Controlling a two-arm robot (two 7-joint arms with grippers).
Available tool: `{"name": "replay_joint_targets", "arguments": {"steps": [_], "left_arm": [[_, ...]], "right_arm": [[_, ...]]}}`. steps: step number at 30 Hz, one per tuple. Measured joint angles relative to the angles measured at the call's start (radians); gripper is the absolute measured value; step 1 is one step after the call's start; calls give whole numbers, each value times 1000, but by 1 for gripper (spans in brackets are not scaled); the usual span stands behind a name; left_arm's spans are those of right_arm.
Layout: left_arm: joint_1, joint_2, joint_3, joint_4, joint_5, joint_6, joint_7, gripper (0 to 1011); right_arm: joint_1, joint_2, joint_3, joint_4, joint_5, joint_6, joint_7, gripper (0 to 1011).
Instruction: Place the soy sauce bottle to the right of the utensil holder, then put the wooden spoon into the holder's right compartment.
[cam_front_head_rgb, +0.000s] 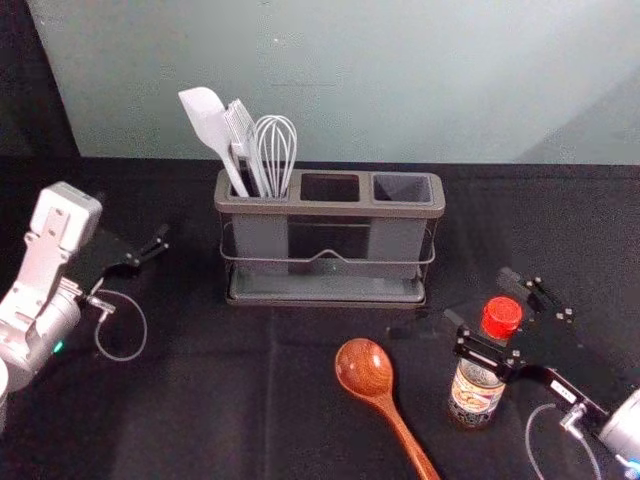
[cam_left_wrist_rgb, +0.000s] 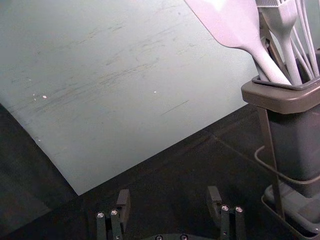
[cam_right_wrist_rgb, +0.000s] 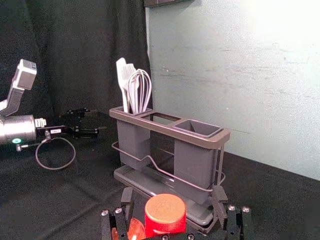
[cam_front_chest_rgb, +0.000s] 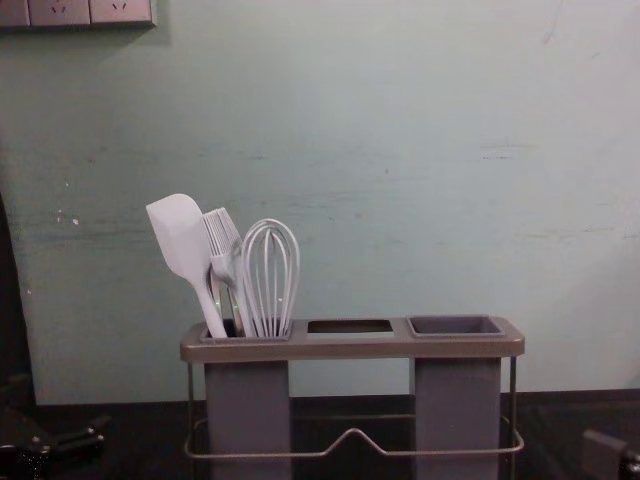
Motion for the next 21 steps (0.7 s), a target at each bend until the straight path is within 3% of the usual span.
{"name": "replay_joint_targets", "arguments": {"steps": [17,21], "left_arm": [[0,0,0,0,0,0,0,1005],[0,0,0,0,0,0,0,1005]], "right_arm": [[-100,-15,63,-62,-24,-17,3,1003],[-110,-22,71,-64,-30,-16,8,931]]}}
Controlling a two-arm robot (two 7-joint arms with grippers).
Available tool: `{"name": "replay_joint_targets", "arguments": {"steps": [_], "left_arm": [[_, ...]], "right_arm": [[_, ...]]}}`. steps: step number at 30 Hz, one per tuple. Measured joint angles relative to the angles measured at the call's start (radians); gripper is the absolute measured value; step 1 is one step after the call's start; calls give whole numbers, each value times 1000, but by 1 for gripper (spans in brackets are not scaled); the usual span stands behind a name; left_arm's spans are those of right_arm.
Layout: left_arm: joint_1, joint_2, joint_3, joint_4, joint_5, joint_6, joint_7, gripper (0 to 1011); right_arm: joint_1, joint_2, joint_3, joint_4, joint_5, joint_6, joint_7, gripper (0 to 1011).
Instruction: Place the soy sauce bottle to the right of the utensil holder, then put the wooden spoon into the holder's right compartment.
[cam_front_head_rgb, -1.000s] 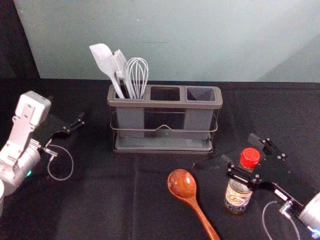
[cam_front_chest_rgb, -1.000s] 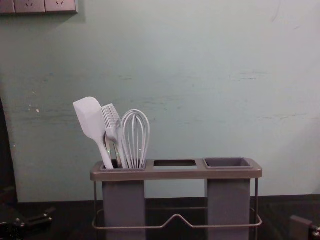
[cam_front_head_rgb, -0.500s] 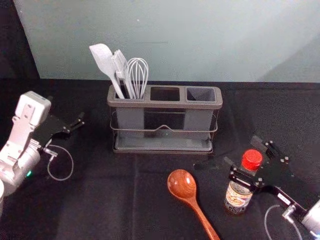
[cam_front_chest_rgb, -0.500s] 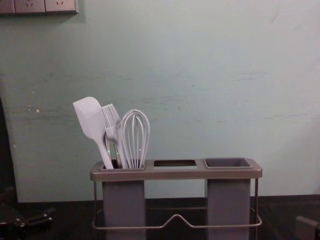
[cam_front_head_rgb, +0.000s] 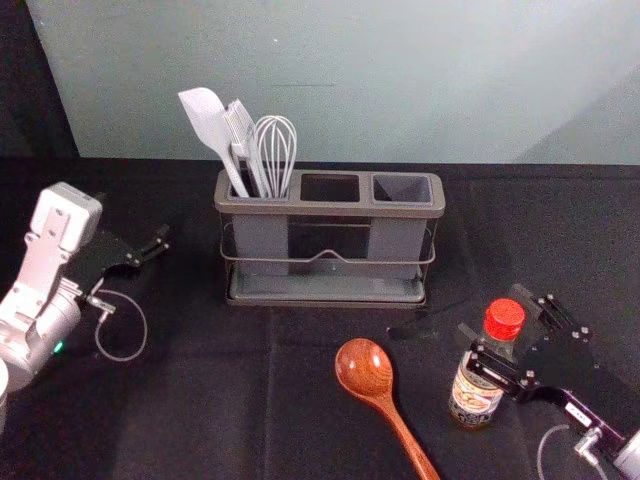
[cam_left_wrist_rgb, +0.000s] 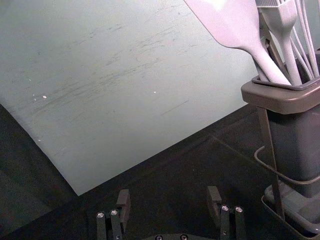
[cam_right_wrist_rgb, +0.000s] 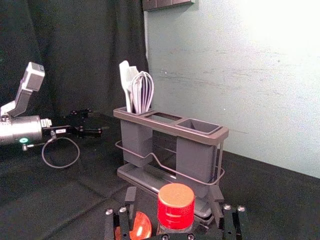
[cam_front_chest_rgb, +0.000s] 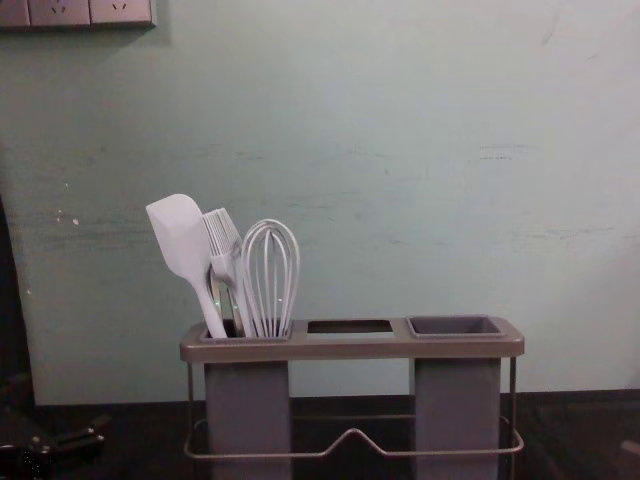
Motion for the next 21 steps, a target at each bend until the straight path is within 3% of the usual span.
{"name": "replay_joint_targets", "arguments": {"steps": [6,18,21], "left_arm": [[0,0,0,0,0,0,0,1005],[0,0,0,0,0,0,0,1005],[0,0,0,0,0,0,0,1005]], "right_arm": [[-6,-11,9,3,-3,0,14,799],[-22,-40,32,1,-10,0,34,396],[-26,-45,38,-3,-11,0,36,382]]}}
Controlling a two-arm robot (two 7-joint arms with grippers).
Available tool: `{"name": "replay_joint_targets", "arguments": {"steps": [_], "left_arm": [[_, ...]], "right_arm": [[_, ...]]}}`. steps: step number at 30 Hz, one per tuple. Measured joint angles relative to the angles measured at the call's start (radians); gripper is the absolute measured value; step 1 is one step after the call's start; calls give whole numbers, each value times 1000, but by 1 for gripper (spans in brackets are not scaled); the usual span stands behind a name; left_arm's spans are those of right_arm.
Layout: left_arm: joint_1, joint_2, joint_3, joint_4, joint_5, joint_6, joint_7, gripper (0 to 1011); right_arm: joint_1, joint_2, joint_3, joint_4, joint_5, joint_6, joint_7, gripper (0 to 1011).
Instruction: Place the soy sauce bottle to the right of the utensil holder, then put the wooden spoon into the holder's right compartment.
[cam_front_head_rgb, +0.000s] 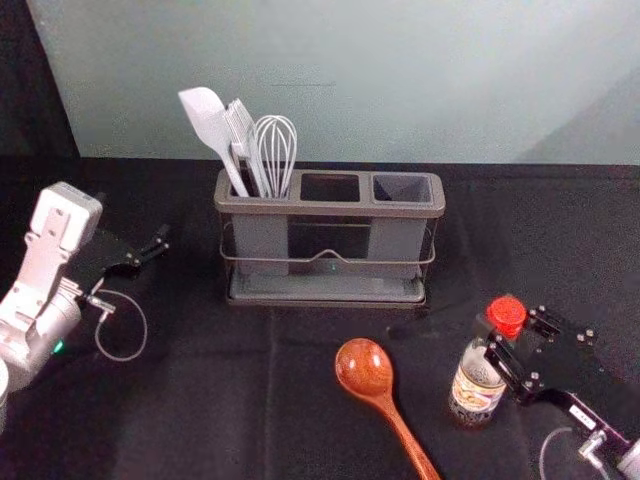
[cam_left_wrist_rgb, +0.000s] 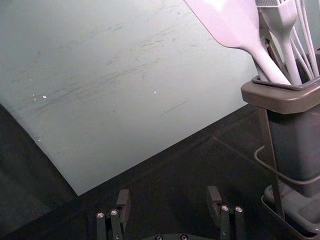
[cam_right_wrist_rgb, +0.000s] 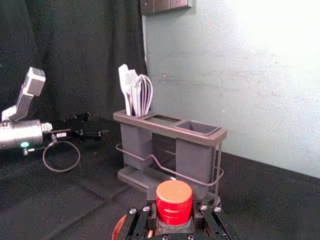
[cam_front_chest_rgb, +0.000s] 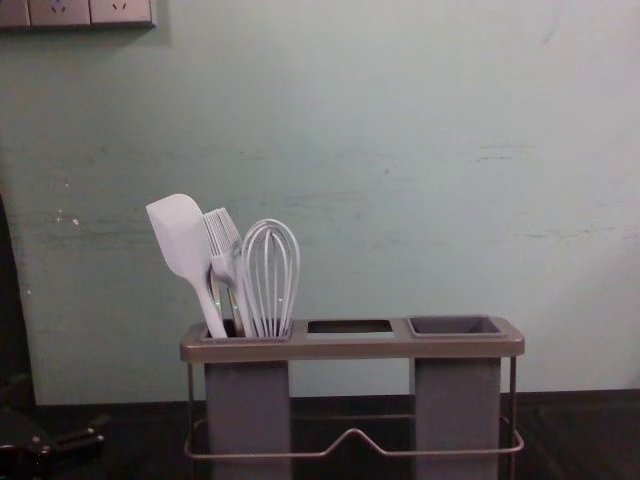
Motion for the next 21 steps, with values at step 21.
{"name": "replay_joint_targets", "arguments": {"steps": [21], "left_arm": [[0,0,0,0,0,0,0,1005]], "right_arm": [[77,1,37,-103,-19,70,29,383]]}}
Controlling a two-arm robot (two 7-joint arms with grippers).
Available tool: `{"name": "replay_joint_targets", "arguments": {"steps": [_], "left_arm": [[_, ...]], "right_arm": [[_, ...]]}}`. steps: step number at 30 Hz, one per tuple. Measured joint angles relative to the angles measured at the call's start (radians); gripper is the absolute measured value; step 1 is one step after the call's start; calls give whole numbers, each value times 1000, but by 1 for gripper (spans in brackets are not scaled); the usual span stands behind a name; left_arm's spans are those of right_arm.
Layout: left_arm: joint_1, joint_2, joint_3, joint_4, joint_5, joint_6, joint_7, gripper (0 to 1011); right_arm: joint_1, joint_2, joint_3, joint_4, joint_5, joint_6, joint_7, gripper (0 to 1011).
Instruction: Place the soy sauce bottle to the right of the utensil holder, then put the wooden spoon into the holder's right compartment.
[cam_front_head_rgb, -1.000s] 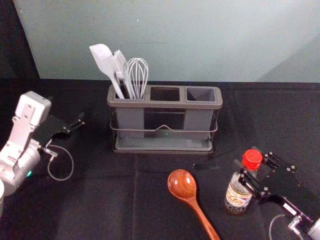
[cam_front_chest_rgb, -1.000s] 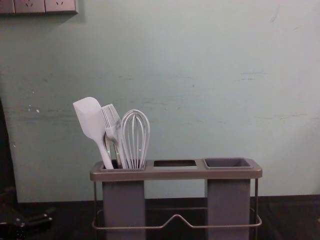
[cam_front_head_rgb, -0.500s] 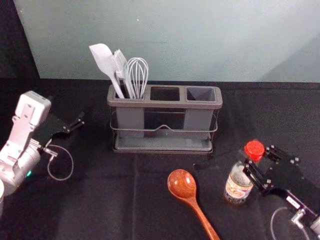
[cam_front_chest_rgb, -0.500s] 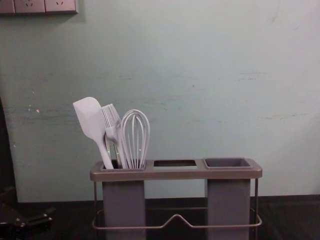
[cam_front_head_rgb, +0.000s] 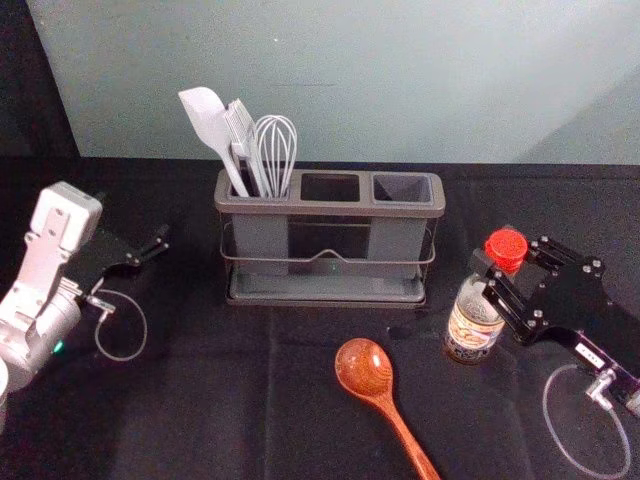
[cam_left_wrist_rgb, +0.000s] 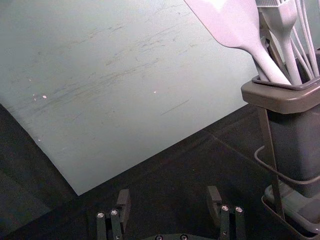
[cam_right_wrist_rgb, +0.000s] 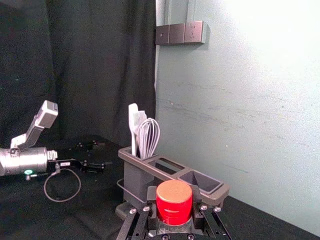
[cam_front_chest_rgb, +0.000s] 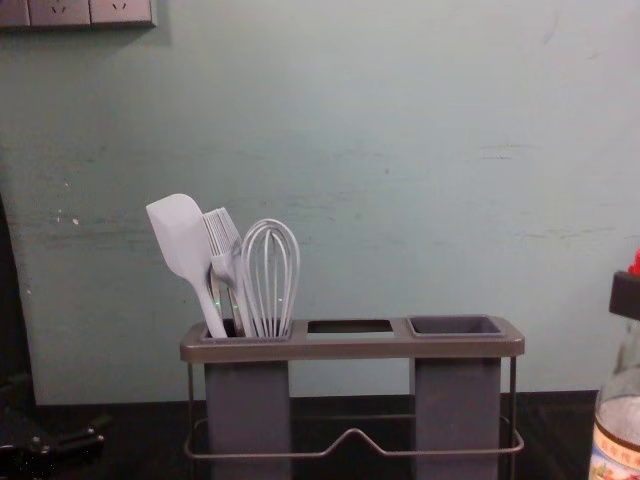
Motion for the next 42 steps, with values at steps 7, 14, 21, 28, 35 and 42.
{"name": "replay_joint_targets", "arguments": {"steps": [7,14,21,28,35,42], "left_arm": [[0,0,0,0,0,0,0,1005],[0,0,0,0,0,0,0,1005],[0,0,0,0,0,0,0,1005],[0,0,0,0,0,0,0,1005],[0,0,0,0,0,0,0,1005],[0,0,0,0,0,0,0,1005]], "right_arm": [[12,-7,-6,7,0,0,1,383],[10,-5,-6,6,0,0,0,382],[8,-4,-5,6,0,0,0,382],[21,5,-14,12,6,10,13,382],[51,23,-13,52,41,45,32,383],[97,26,-5,113,73,67,29,382]]}}
